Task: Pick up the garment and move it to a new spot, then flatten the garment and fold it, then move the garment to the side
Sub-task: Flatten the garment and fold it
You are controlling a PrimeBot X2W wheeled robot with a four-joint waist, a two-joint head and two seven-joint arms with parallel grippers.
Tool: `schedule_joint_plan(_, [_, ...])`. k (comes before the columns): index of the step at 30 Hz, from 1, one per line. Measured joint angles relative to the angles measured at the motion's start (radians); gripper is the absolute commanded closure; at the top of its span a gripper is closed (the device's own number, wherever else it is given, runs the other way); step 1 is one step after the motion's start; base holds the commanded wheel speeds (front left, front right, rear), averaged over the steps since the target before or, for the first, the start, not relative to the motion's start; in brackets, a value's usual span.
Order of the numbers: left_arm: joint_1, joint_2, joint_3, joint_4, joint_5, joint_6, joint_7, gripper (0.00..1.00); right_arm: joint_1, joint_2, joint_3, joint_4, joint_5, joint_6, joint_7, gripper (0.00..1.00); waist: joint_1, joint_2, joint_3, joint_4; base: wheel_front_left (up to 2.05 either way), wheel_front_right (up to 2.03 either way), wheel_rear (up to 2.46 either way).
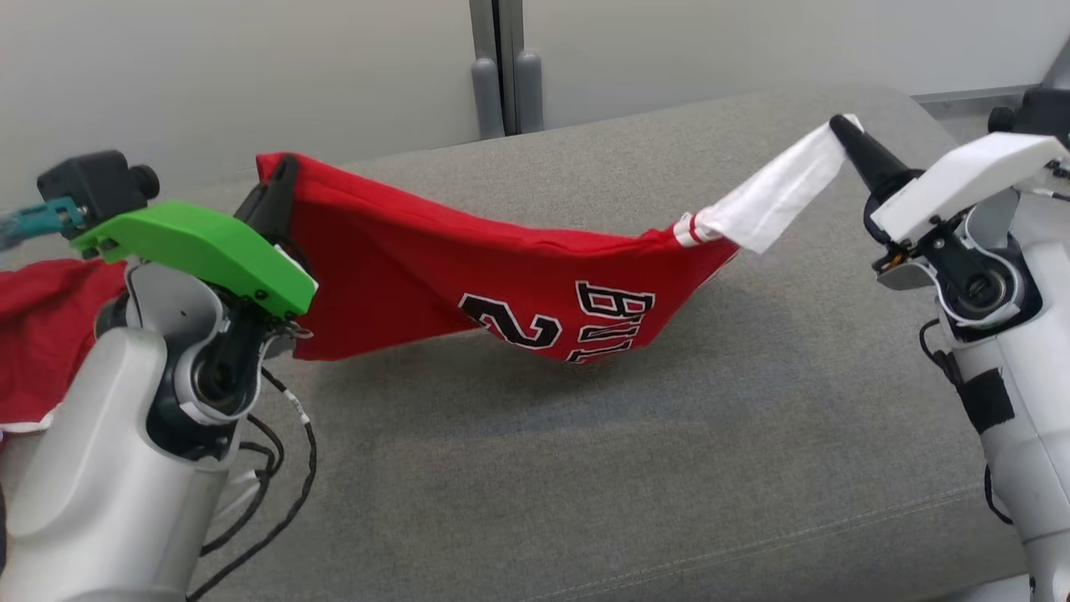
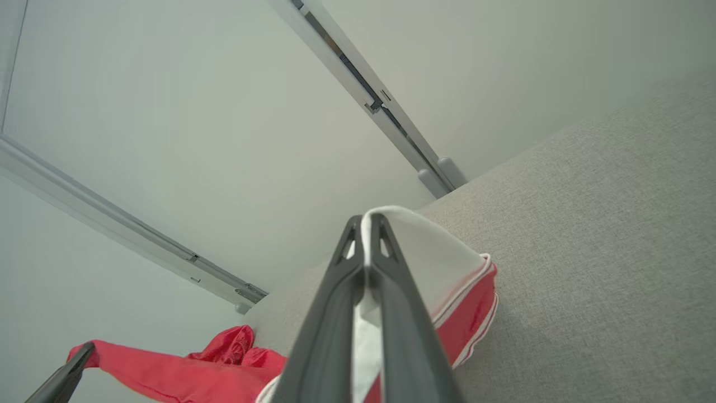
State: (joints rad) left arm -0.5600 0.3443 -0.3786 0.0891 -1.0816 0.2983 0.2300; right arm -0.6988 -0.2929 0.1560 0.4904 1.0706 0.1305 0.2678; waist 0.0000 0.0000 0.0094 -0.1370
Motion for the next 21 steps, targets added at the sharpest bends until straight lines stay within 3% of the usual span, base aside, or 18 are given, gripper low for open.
schedule_joint_plan(12, [-0.126,0.044,-0.004,-0.042,0.002,0.038,0.103,1.00,-0.129,0.077,-0.194,0.000,-0.163,0.000,0.182,1.00,0.0000,0.0000,-0.042,0.015,0.00,0.00,0.00])
schedule_joint_plan(21, [-0.329,0.072,-0.014,0.066,0.022,0.071,0.202,1.00,-0.316,0.181,-0.329,0.025,-0.385,0.000,0.320,1.00,0.0000,0.0000,-0.025,0.009,0.00,0.00,0.00])
